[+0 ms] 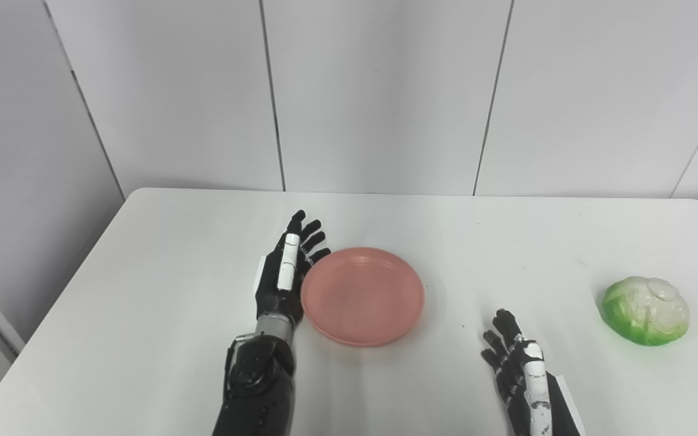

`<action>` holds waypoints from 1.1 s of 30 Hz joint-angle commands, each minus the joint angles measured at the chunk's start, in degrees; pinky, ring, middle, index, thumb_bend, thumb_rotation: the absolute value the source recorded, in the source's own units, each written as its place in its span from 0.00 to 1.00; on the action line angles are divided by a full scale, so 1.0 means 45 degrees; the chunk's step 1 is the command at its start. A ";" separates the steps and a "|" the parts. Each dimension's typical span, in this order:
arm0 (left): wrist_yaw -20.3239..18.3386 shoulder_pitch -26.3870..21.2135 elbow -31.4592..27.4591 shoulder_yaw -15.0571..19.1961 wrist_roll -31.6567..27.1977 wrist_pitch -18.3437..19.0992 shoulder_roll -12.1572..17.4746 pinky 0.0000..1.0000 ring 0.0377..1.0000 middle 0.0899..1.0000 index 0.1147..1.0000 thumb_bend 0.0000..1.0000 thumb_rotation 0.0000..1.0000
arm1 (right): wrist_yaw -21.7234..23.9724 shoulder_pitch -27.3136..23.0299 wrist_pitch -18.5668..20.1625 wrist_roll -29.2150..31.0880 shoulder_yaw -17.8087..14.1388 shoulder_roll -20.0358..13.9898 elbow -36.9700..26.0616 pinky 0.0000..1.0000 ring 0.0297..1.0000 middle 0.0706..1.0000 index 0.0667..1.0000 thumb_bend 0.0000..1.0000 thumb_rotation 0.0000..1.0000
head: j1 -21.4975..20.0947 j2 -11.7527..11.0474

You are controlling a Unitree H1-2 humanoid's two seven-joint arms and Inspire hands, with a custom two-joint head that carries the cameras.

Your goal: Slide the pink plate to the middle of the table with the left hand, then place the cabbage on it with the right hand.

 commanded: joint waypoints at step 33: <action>-0.0362 0.0042 0.0808 0.0171 -0.0415 0.0156 -0.0313 0.79 0.85 0.85 0.89 0.86 0.81 | -0.1789 0.1584 -0.2455 -0.3633 0.1404 0.0192 -0.0524 0.83 0.89 0.94 1.00 0.81 0.92 | -0.1567 0.0175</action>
